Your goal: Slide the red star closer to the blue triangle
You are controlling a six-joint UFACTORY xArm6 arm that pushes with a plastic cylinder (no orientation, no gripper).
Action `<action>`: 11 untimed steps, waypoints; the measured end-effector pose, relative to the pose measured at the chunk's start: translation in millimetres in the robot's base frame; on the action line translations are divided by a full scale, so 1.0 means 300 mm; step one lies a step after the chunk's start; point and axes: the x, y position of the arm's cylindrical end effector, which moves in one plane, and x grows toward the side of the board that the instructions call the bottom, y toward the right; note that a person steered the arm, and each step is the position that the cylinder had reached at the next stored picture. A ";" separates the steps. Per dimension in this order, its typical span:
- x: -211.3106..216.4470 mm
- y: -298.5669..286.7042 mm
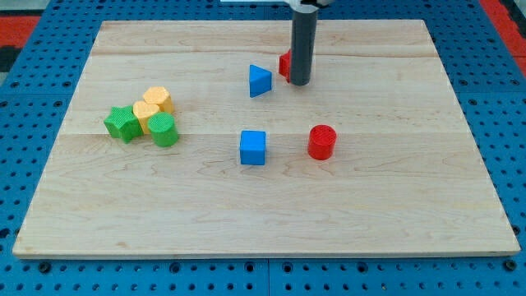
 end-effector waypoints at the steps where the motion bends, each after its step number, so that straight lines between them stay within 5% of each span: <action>1: -0.003 0.163; 3: -0.174 0.052; 9: -0.199 -0.195; 10: -0.199 -0.197; 11: -0.203 0.037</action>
